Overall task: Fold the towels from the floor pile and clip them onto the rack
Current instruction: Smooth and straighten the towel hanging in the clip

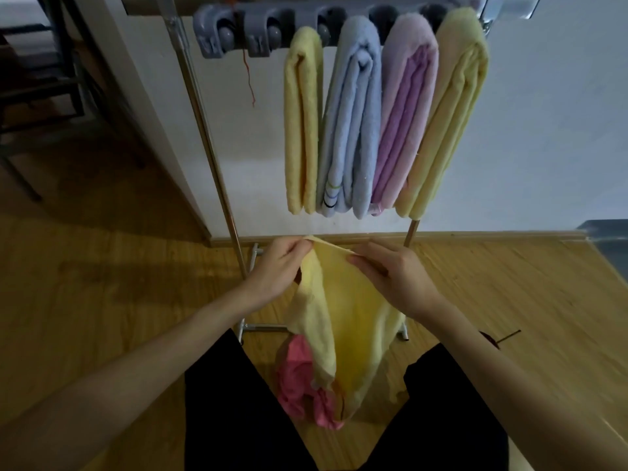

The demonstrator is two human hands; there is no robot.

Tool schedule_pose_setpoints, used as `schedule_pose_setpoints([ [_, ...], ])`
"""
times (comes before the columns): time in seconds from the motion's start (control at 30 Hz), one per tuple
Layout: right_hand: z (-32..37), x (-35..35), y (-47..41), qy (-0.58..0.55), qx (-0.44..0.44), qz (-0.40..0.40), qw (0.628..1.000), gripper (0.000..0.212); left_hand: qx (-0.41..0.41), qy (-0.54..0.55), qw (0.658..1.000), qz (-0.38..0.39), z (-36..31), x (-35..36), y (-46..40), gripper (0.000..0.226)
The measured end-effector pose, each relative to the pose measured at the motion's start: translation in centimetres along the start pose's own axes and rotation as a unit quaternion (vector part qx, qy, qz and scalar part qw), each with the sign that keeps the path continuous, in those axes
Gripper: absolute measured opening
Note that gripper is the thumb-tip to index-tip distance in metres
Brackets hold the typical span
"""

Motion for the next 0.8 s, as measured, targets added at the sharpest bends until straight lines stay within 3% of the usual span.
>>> schedule_pose_setpoints([
  [0.13,-1.1,-0.4,1.3,0.007,0.011,-0.049,0.999,0.020,-0.026,0.022,0.995,-0.094,0.3,-2.2,0.1,0.032],
  [0.4,-1.7,0.4,2.4,0.058,-0.013,-0.108,0.992,0.013,-0.057,0.020,0.986,-0.154,0.4,-5.0,0.7,0.035],
  [0.53,-1.0,2.4,2.8,0.048,-0.021,-0.064,0.997,0.007,-0.095,0.054,0.977,-0.181,-0.3,-6.0,0.8,0.032],
  [0.67,0.3,4.9,2.9,0.073,-0.073,0.009,0.995,0.018,-0.106,0.079,0.975,-0.180,-1.3,-6.5,0.7,0.025],
  [0.8,0.3,7.0,2.3,0.057,-0.037,0.053,0.996,0.018,-0.126,0.101,0.971,-0.176,-1.8,-6.5,0.8,0.020],
])
Point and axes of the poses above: each hand's wrist, its own y-axis away from the middle knuckle, its own x-axis out of the palm, z = x × y, the point moved 8 cm from there along -y, towards the middle knuckle, and after that the axes turned 10 degrees about x, right-handed, at the moved point
